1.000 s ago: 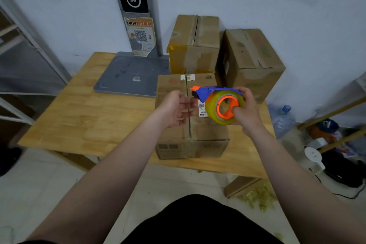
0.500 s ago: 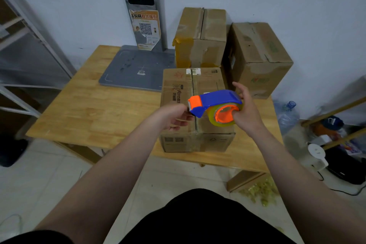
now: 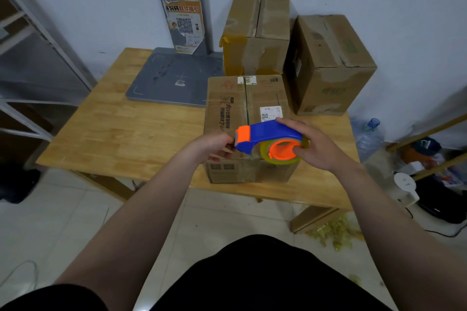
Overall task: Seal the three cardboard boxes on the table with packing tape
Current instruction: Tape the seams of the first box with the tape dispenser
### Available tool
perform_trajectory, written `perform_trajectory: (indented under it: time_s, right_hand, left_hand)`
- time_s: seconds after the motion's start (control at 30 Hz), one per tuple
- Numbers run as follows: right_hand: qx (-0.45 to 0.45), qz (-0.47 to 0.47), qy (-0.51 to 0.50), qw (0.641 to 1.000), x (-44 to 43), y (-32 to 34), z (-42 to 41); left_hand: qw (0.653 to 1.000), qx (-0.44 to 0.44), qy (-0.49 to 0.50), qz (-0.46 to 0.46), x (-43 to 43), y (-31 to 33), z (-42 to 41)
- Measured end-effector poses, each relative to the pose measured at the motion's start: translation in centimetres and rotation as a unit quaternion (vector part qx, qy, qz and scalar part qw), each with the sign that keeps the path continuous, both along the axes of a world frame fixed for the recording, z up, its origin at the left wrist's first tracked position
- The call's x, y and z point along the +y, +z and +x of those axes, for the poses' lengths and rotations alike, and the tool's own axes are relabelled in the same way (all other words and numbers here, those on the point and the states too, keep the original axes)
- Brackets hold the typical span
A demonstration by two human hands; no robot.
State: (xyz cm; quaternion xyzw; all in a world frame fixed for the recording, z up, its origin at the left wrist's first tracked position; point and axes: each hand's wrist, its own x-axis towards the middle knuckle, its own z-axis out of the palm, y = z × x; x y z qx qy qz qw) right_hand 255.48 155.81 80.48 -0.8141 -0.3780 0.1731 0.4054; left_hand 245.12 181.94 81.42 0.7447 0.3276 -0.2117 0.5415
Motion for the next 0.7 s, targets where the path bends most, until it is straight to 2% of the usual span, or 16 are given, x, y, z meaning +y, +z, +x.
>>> perform_trajectory:
  time_s: [0.1, 0.43, 0.7]
  right_hand:
    - [-0.001, -0.006, 0.021, 1.000, -0.2, 0.0, 0.3]
    - [-0.035, 0.006, 0.027, 0.999, -1.8, -1.2, 1.1]
    - [-0.081, 0.007, 0.036, 0.996, -2.5, -3.1, 0.9]
  left_hand:
    - [0.999, 0.036, -0.009, 0.007, -0.1, -0.1, -0.3]
    - [0.998, 0.041, -0.014, 0.046, 0.8, -0.4, -1.4]
    - [0.998, 0.039, -0.018, 0.035, 1.6, -0.6, -1.6]
